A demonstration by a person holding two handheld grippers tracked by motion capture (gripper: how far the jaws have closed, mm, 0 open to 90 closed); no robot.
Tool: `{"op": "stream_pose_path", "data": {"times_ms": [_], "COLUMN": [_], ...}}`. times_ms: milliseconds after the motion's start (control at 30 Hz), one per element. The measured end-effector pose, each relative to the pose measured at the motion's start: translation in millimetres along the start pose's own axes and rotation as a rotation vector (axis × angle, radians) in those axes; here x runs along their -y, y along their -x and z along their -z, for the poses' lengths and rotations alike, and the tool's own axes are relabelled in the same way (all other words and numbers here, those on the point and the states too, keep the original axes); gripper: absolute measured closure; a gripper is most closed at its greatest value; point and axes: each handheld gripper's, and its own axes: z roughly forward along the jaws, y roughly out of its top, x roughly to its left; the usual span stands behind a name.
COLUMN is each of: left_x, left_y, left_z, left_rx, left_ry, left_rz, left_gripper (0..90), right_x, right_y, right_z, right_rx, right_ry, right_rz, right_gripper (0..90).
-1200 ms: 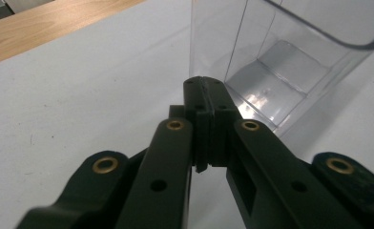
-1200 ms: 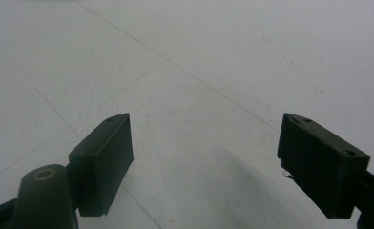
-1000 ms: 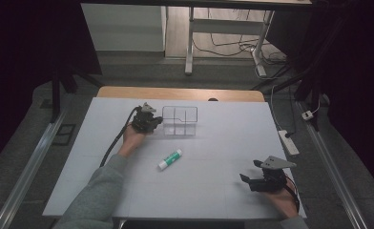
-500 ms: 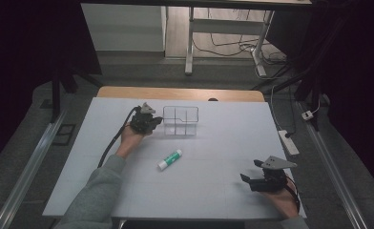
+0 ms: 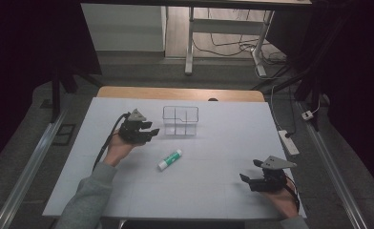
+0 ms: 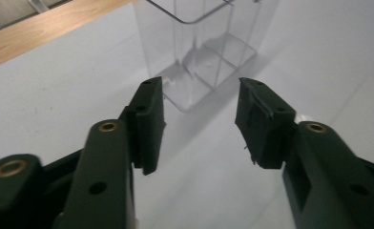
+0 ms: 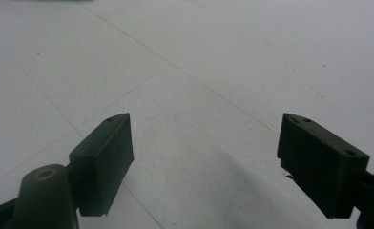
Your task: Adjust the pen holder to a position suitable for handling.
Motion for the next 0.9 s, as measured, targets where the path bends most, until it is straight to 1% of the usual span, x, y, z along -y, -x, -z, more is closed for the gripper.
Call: {"op": "stream_pose_path", "data": {"times_ms": [67,100,133,233,333,400,500,600,733,900], "left_x": [2.3,3.3,4.1,6.8,11.1,14.3,17.7,20.0,20.4,20.4], "left_y": [3.5,5.4,6.8,11.9,17.1,19.9,23.5,27.7,33.9,39.8], "left_z": [4.7,6.7,8.5,13.1,17.1,18.9,22.6,25.9,27.2,24.1], "left_rx": [0.012,0.017,0.024,0.042,0.056,0.065,0.079,0.101,0.114,0.12], "left_ry": [-0.008,-0.012,-0.015,-0.033,-0.047,-0.066,-0.089,-0.093,-0.115,-0.142], "left_rz": [-0.011,-0.016,-0.019,-0.023,-0.032,-0.035,-0.033,-0.027,-0.048,-0.059], "left_gripper": [47.6,44.6,44.6,39.0,36.9,35.4,34.3,32.7,32.0,31.5], "right_x": [-0.4,-0.6,-0.6,-1.1,-1.0,-0.8,-0.7,-1.0,-0.9,-1.0], "right_y": [-0.1,-0.2,-0.2,-0.2,-0.6,-0.4,-0.8,-1.0,-1.0,-1.3], "right_z": [-0.2,-0.2,-0.2,-0.5,0.0,0.1,0.0,0.2,-0.2,0.2], "right_rx": [-0.001,0.0,0.0,-0.002,0.002,0.002,-0.001,0.0,-0.002,0.0], "right_ry": [0.002,-0.003,-0.003,-0.005,-0.008,-0.003,0.006,0.006,0.006,0.006], "right_rz": [-0.001,0.002,0.002,0.007,0.007,0.005,0.002,0.006,0.007,0.008], "right_gripper": [19.1,19.1,19.1,19.1,19.1,19.1,19.1,19.1,19.1,19.1]}}
